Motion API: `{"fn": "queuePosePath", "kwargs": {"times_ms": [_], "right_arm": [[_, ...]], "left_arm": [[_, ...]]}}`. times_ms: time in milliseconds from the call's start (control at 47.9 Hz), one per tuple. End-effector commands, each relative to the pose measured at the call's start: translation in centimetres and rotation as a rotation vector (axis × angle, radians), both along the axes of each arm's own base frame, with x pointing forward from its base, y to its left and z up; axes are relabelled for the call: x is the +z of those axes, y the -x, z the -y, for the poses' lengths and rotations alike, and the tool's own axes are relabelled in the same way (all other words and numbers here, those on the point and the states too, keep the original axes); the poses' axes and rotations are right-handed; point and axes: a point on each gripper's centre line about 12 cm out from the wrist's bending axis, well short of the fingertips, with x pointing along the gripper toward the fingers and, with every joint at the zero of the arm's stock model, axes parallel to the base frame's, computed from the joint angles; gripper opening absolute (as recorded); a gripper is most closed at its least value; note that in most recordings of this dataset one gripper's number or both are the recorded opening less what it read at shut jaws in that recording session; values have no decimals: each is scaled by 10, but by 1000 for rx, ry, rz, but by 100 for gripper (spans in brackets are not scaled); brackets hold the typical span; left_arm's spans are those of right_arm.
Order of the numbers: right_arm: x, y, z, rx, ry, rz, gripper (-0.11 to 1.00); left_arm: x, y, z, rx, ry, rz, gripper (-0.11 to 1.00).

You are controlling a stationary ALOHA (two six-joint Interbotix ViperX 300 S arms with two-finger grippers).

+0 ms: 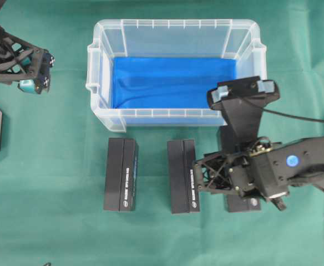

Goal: Take out the box from the case.
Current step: 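Carry the box forward over the bin wall toward the cloth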

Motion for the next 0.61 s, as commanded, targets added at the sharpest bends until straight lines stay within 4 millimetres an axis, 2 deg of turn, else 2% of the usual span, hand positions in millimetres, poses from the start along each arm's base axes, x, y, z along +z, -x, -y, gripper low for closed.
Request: {"fn": "queuePosePath", "kwargs": {"times_ms": [0,230,585], "right_arm": [[-3,0,-2,9,-14,46,65],[-35,3,-2,-56,-24,66,65],[-67,5,-4,-51,-52,119,65]], "left_arm": [[7,0,0,-3,-7,27,97],[7,0,0,-1,-7,27,97],[7,1,-1,-1,-11,26,97]]}}
